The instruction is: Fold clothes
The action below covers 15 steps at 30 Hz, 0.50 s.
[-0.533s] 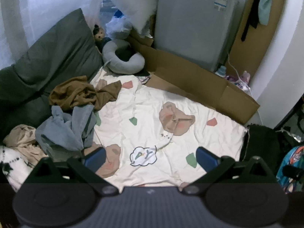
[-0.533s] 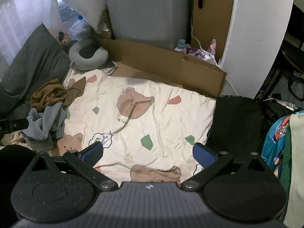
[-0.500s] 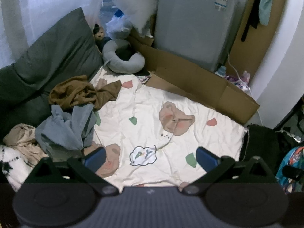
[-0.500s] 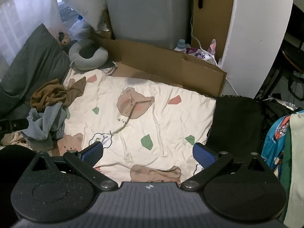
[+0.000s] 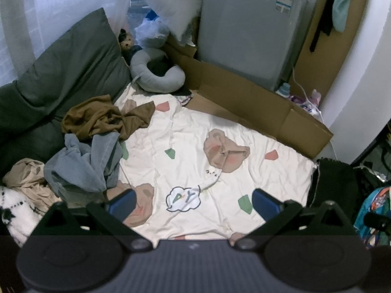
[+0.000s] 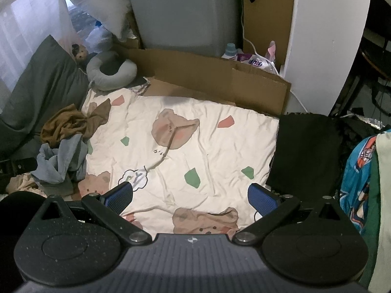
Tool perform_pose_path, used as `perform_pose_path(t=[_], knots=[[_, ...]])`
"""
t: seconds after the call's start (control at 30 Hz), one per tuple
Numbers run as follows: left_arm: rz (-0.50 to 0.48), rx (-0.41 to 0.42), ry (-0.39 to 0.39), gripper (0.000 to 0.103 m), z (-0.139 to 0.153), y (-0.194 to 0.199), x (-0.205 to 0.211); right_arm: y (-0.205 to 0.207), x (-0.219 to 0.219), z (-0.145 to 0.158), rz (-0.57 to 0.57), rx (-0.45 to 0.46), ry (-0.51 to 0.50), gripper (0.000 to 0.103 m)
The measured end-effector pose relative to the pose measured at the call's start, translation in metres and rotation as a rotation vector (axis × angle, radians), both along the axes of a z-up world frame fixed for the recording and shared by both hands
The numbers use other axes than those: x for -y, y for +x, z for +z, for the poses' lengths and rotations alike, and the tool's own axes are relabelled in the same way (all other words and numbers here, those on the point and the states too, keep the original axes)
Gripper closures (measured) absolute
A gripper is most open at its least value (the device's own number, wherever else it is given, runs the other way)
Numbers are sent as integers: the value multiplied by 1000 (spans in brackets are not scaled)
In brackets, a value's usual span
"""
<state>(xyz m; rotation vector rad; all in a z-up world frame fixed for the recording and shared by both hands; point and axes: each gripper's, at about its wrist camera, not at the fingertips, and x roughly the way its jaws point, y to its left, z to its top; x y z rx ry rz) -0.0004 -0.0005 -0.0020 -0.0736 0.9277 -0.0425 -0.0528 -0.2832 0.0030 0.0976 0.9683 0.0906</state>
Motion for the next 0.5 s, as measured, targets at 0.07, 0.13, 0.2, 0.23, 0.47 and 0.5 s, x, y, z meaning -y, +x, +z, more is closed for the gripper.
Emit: perform_pose_path(t=[0.07,0.13,0.2,0.23,0.47,0.5], knots=[[-7,2,-9,4,-1,1,-1,-1,-1,1,-1,6,-6,0],[-12,0,-8,4,-1,1,-1,-2,-2,2,-2,11,-10,0],[-15,3,-2,4,-1,1,-1,-3,0,2,0,10,-7,0],[-12,0,3,4,-1,1,-1,-3,0,1,0,9,-5,0],[-4,2,-5,4,-1,0,-4,-1,4,4,-3,13,-9,0],[-3,4,-1,4,-1,1,-4,-1,4,4,-6,15,-13,0]])
